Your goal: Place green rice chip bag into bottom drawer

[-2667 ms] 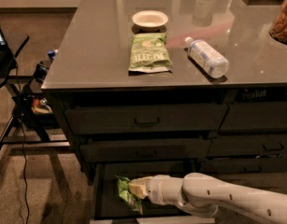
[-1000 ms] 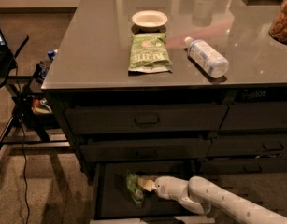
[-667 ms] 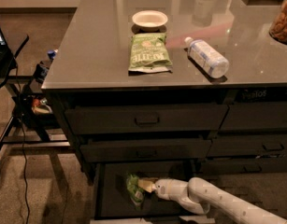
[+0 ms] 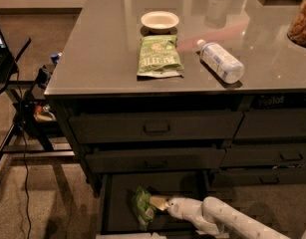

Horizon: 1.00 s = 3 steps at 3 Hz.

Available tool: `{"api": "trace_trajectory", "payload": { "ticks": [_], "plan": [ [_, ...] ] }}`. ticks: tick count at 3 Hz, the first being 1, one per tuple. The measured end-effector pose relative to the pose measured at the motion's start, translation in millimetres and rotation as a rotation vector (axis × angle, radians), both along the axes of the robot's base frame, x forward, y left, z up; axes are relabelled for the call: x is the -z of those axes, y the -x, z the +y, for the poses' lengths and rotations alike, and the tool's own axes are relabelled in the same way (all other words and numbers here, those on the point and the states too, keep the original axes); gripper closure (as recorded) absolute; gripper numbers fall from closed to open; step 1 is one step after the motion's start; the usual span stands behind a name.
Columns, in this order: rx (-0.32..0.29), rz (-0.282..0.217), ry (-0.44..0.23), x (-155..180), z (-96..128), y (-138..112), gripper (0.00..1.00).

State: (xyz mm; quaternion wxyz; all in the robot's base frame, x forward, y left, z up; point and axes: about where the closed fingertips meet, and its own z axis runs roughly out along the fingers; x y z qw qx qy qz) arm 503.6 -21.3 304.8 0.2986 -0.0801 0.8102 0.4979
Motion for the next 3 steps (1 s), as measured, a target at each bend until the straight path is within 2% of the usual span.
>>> {"api": "trace_trajectory", "payload": {
  "ticks": [1,3],
  "plan": [
    [0.016,0.024,0.019,10,-11,6,1.0],
    [0.046,0.046,0.146,8,-39,16,1.0]
  ]
}}
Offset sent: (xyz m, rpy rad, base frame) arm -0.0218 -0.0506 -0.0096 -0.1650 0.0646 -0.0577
